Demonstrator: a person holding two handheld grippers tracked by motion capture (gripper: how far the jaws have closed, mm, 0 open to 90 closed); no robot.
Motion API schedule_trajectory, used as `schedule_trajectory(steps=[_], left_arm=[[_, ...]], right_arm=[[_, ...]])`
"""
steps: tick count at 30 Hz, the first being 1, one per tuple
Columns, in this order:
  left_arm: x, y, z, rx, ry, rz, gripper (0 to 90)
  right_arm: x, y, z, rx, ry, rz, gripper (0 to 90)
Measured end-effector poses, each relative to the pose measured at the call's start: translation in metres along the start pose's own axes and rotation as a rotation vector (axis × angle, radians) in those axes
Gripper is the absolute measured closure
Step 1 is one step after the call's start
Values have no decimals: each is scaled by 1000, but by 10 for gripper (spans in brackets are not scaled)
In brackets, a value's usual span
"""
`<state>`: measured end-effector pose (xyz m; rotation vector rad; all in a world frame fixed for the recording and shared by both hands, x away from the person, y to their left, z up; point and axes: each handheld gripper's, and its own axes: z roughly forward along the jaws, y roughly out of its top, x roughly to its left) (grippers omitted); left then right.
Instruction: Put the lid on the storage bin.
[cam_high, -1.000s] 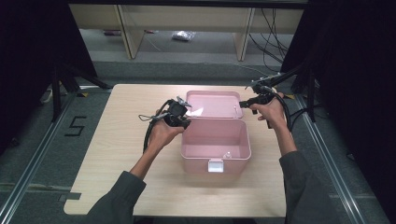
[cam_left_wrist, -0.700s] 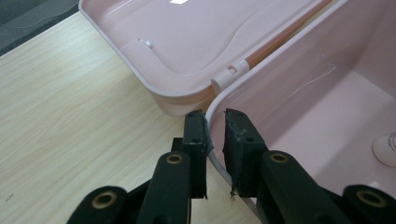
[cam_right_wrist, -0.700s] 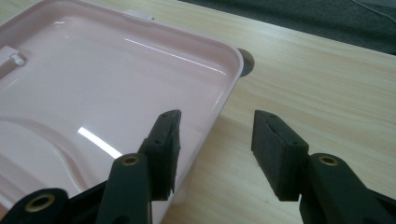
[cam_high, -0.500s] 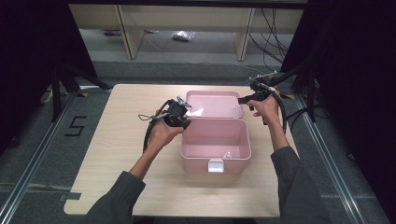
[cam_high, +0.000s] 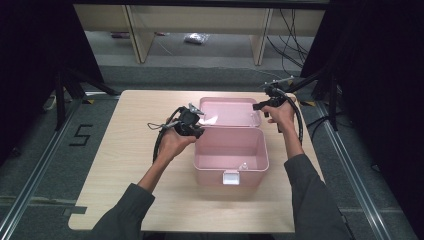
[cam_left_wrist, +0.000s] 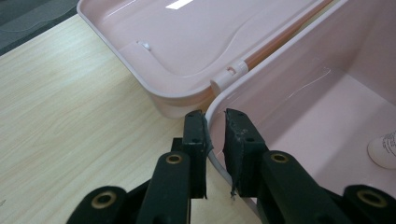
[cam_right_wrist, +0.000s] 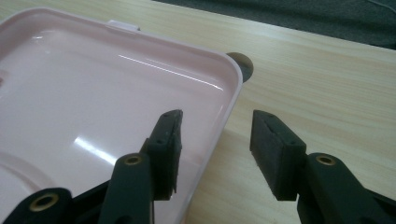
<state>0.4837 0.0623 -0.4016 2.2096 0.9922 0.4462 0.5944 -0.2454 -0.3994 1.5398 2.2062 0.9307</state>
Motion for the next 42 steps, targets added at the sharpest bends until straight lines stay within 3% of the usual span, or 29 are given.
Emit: schedule_trajectory(steps=[1,5,6,7,8,10,11,12,14,15,16,17,19,23,24,25,26,28,29,31,33,34,35,37,39,40,41,42], left_arm=[[0,0,0,1,0,0,785],[-1,0,0,0,6,5,785],[-1,0,0,0,6,2,785],[-1,0,0,0,7,2,785],[-1,0,-1,8,11,14,785],[0,0,0,9,9,15,785],[-1,0,0,0,7,5,785],[-1,0,0,1,7,6,785],[0,0,-1,7,10,16,785],[-1,-1,0,-1,8,10,785],[-1,-1,0,-4,7,7,785],[-1,-1,0,-4,3,7,785],[-1,-1,0,-10,4,5,785],[-1,-1,0,-11,3,3,786],[0,-1,-1,-3,8,16,786],[0,-1,-1,-2,8,17,786],[0,-1,-1,-4,7,14,787],[-1,-2,-1,-5,15,15,788],[-1,-2,-1,-7,16,11,788],[-1,-2,-2,-12,15,4,789],[-1,-3,-1,-15,14,3,790],[-2,-3,-1,-15,15,3,790],[-2,-2,-1,-15,17,3,791],[-4,-3,-1,-10,21,-25,793],[-2,-2,-1,-14,22,1,793],[-2,-2,-1,-15,21,-1,794],[-2,-2,0,-17,18,-4,794],[-2,-2,0,-19,20,-6,795]], right_arm=[[2,0,2,6,8,27,541],[3,1,6,12,-4,-8,540],[4,1,7,8,0,-1,541],[7,2,7,19,12,47,543],[4,2,10,7,-3,4,545],[3,3,12,12,-11,-12,564],[6,3,12,16,-1,43,580],[4,4,14,7,-17,1,595],[4,4,16,20,-34,-7,616],[4,4,18,25,-46,1,625],[7,4,18,57,-39,65,635],[3,4,20,58,-56,21,644],[2,4,21,64,-51,18,679],[6,3,22,57,-48,65,755],[6,4,20,57,-63,33,761],[9,4,20,63,-61,55,767],[9,5,19,48,-76,35,775],[16,7,17,34,-111,59,787],[14,8,14,27,-118,2,791],[18,9,11,19,-141,4,798],[20,10,6,12,-141,2,802],[23,10,5,13,-146,30,804],[21,11,4,4,-149,0,806],[22,12,-1,-6,-155,-11,812],[24,14,-5,-18,-156,0,817],[25,15,-7,-21,-157,4,818],[24,15,-8,-31,-166,-26,821],[26,15,-10,-36,-165,-10,823]])
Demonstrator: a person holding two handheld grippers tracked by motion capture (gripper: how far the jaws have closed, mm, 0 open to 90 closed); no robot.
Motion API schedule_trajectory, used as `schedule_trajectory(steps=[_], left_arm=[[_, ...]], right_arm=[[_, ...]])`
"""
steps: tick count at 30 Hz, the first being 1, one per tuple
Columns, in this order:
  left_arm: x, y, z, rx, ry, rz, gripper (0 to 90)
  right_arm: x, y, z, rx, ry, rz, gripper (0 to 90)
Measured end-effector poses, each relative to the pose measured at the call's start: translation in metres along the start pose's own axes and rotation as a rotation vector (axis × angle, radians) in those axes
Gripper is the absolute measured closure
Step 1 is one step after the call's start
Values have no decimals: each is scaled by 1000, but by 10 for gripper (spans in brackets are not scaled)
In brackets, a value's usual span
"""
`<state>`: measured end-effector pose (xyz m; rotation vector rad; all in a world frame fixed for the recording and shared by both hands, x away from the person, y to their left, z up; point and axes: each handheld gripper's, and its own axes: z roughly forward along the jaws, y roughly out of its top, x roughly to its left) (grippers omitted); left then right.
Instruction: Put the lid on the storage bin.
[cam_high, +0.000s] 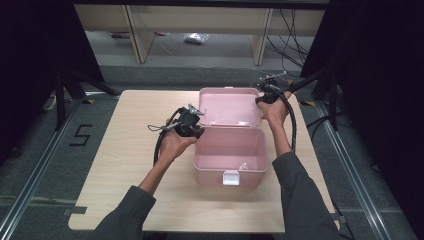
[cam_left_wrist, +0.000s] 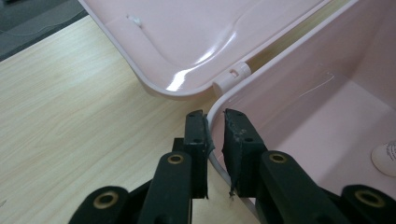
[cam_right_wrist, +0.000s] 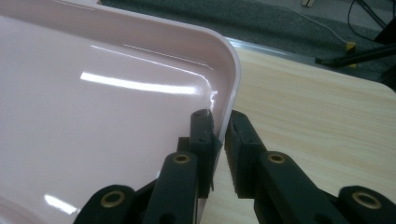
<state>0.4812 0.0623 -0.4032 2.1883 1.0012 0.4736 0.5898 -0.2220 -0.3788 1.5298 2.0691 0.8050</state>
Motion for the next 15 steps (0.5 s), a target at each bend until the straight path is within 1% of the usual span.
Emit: schedule_trajectory(steps=[1,2,3,4,5,6,7,10,11,12,13,15], left_arm=[[0,0,0,-1,1,-1,796],[0,0,0,-7,-2,-8,796],[0,0,0,-7,0,-7,797],[0,0,0,-4,4,-5,797],[-1,0,0,-3,9,-2,798],[-1,0,0,-1,9,-1,799],[-1,0,0,-3,10,-3,799],[-1,0,0,-4,12,1,800],[-2,0,0,-4,20,5,800],[-2,0,-1,0,20,7,800],[-2,0,-1,0,22,4,801],[-2,0,0,-2,20,-3,802]], right_arm=[[0,0,-2,-5,-6,-13,824],[1,1,-3,-7,-5,-8,824],[2,1,-4,-16,-15,-11,826],[2,1,-7,-17,-13,-5,827],[2,1,-9,-23,-15,-18,828],[2,2,-11,-29,-20,-21,829],[3,2,-13,-35,-14,-9,830],[4,3,-20,-52,-17,-23,832],[4,4,-23,-62,-15,-32,833],[6,4,-27,-59,-16,-9,835],[4,5,-29,-76,-15,-39,836],[6,6,-34,-92,-13,-48,837]])
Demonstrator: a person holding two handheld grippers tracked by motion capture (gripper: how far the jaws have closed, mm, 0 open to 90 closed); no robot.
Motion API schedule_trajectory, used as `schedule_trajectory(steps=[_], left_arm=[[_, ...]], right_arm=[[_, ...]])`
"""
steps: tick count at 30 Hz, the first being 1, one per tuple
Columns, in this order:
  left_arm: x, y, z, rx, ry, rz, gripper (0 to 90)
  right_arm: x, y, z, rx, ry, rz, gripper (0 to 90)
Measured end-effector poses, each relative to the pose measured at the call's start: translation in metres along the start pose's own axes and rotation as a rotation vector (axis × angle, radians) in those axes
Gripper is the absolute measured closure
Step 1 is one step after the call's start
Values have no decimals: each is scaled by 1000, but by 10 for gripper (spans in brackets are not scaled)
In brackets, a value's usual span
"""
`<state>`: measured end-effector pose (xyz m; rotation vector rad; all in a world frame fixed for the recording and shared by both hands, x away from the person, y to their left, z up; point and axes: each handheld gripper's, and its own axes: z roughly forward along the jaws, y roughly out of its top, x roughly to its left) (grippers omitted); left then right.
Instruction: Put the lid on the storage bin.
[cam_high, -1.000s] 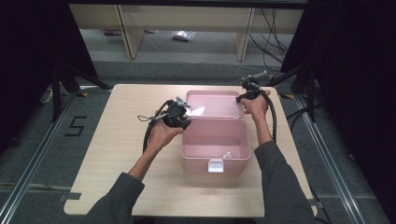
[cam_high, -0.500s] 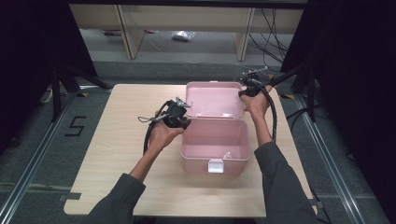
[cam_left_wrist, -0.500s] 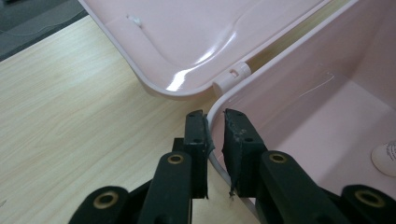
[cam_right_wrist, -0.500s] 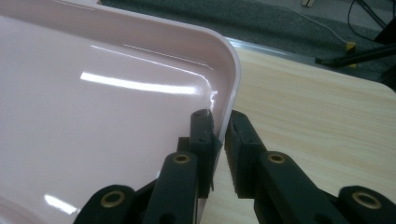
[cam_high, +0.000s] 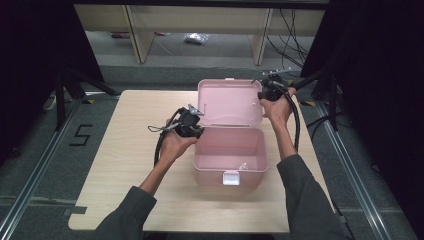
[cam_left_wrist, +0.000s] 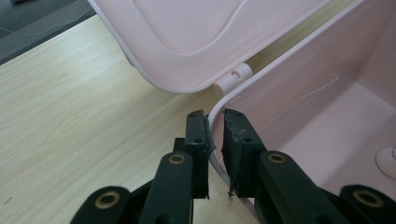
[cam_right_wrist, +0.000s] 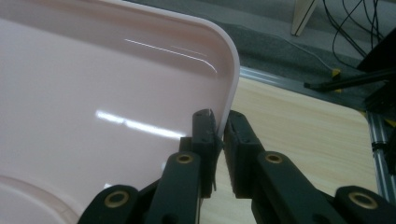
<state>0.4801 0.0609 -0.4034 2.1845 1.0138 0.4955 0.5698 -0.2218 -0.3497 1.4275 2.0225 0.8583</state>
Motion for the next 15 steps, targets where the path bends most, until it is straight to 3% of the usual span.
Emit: schedule_trajectory(steps=[1,2,4,5,6,7,15], left_arm=[[-2,-1,-1,11,10,-23,802],[0,0,-1,3,8,4,802],[0,0,-1,4,11,3,802],[0,0,-1,4,12,1,802],[0,0,-1,5,11,4,802],[0,0,-1,2,14,1,802],[-1,-1,0,-11,24,-27,802]], right_arm=[[1,1,-3,-4,-1,0,839],[1,2,-6,-7,4,4,841],[2,2,-12,-22,4,-8,842],[4,3,-13,-24,2,8,843],[2,3,-16,-32,6,-15,844],[4,4,-18,-39,9,2,845],[8,3,-35,-88,9,-33,848]])
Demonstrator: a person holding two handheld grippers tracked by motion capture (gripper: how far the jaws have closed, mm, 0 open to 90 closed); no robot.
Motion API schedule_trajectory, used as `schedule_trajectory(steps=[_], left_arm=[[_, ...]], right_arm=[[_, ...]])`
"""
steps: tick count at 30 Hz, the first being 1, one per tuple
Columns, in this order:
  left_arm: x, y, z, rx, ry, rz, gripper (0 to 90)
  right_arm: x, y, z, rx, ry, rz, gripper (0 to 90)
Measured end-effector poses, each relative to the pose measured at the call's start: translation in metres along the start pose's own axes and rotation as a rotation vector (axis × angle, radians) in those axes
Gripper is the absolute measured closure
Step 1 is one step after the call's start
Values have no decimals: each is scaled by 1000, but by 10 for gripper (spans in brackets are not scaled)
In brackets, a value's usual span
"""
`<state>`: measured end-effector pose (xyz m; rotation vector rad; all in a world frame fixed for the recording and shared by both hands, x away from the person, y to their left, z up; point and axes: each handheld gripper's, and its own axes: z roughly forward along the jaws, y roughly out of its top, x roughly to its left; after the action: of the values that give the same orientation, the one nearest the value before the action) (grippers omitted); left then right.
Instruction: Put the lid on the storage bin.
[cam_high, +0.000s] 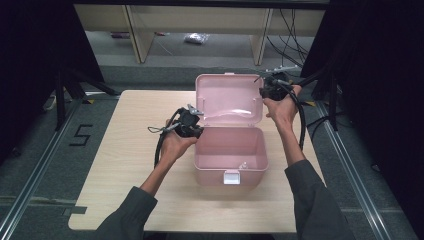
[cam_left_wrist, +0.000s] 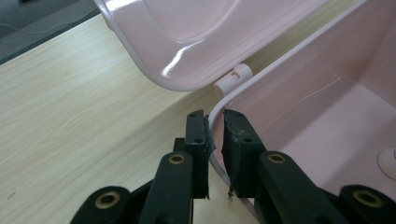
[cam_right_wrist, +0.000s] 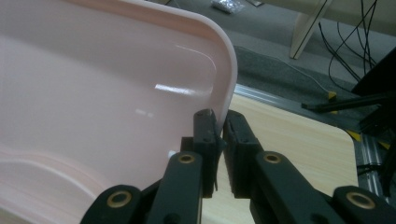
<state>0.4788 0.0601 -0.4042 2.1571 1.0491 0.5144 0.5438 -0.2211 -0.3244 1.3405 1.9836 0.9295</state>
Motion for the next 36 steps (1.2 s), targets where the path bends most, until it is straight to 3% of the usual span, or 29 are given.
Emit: schedule_trajectory(steps=[15,20,23,24,25,32,33,36], left_arm=[[-3,0,0,-5,25,5,803],[-4,0,1,-8,29,2,803],[-4,-1,1,-16,37,1,802],[-4,-1,1,-17,36,1,802],[-4,-1,1,-16,35,0,802],[-4,-1,1,-10,36,-10,804],[-4,-1,1,-6,39,-9,803],[-5,-1,1,-8,45,-10,804]], right_arm=[[4,-6,-33,-56,7,-68,852],[5,-10,-41,-66,27,-44,855],[3,-13,-44,-86,30,-71,856],[5,-14,-46,-81,31,-51,855],[5,-14,-47,-84,32,-68,855],[8,-19,-54,-98,30,-59,856],[7,-20,-54,-120,24,-81,856],[9,-22,-58,-109,35,-68,855]])
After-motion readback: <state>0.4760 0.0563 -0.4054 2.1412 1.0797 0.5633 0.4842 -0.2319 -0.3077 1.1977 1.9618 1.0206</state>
